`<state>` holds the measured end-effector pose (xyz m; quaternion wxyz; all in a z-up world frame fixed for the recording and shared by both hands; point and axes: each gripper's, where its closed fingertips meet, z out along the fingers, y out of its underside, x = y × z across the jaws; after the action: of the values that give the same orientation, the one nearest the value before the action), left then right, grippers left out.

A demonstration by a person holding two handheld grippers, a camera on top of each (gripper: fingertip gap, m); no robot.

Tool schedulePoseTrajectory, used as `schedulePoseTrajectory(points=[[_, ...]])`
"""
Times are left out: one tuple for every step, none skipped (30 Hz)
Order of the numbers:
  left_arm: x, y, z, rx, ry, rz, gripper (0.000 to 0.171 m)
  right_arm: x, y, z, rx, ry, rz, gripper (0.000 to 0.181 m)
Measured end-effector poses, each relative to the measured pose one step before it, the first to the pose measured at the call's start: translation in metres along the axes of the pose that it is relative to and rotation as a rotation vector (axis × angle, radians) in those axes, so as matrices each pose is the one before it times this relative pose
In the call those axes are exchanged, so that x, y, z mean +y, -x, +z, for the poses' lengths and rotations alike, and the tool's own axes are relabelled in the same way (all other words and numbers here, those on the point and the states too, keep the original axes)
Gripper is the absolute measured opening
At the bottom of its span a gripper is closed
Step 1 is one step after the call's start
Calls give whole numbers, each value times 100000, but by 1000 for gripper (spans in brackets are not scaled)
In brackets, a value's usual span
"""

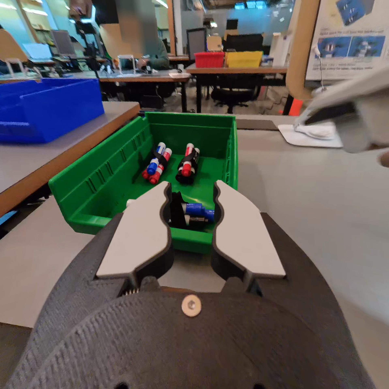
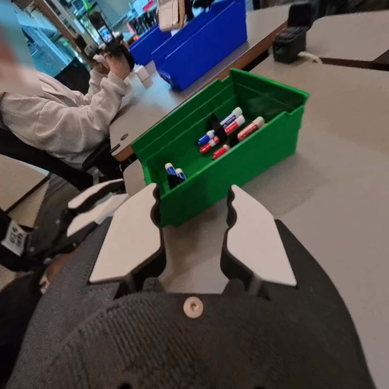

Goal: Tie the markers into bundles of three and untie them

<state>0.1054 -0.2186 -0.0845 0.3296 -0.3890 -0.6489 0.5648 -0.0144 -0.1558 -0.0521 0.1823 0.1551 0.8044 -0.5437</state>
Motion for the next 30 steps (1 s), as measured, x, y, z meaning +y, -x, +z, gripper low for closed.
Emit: schedulePoseTrajectory(points=[[-224,64,12,-120,-1934,-2244,39,-1145,678,2300,-2582,7092,3289,64],[-112,8,57,1309,-694,-3031,42,-1061,577,2211,-2486,7072,3220,68],[86,83,123,1412,465,-2938,43,-1190,277,2086,-1332,5764,3352,71],[247,199,152,932,1137,-2726,43,-1244,-136,1942,400,4802,3337,69],[312,244,140,701,1565,-2805,44,-930,-606,1718,2477,5070,2865,66],[198,164,104,1039,1119,-2923,45,-639,-1023,1545,4596,6482,1612,65],[32,40,40,1505,366,-2722,45,-278,-1224,1303,5870,8200,172,65],[-64,26,15,1132,-206,-2219,46,-22,-1267,1044,6246,9149,-40,65],[-75,55,22,426,-399,-1271,46,51,-995,819,5194,8327,267,65],[-37,30,31,150,-121,-348,45,-191,-636,677,4171,5631,545,64],[-4,-39,55,275,181,185,46,-235,-380,481,2979,3433,-52,60],[29,-121,82,498,252,502,46,-91,-159,495,2292,3113,-697,59],[41,-186,97,525,243,604,46,123,-225,598,2983,3401,-1512,57],[59,-221,101,563,249,759,45,314,-364,666,3840,3796,-1944,56],[93,-256,109,542,458,940,46,323,-378,714,3845,3375,-1328,57],[123,-262,92,529,586,1180,46,139,-198,636,2602,2055,-577,58],[93,-232,69,226,467,1365,46,-149,-109,451,1849,218,28,55],[26,-160,21,-96,90,1411,46,-168,143,358,355,-201,181,43],[-23,-125,-3,-198,-197,1339,46,-115,215,357,224,149,-43,36],[-46,-64,5,-341,-270,1067,46,-49,-27,350,1991,542,-693,36],[-25,-29,8,-276,-159,621,46,-5,-116,362,2601,875,-1249,36],[33,-42,26,136,189,174,46,20,-120,348,2121,920,-584,36],[74,-38,39,275,500,61,47,-22,1,297,745,669,160,37],[47,-11,19,-38,301,293,48,-70,101,236,-282,208,630,39],[-36,-5,-5,-218,-216,519,48,-96,17,199,-95,6,772,40],[-57,-30,-15,-44,-333,697,48,-60,-57,193,329,247,392,40],[-13,-42,-8,-6,-127,680,48,-42,-28,161,277,327,100,39],[14,-64,4,117,39,555,48,-43,-136,129,629,371,189,36],[21,-63,8,228,134,385,48,-37,-154,112,475,385,237,34],[29,-26,5,181,153,181,48,-41,-108,67,-161,330,560,33]])
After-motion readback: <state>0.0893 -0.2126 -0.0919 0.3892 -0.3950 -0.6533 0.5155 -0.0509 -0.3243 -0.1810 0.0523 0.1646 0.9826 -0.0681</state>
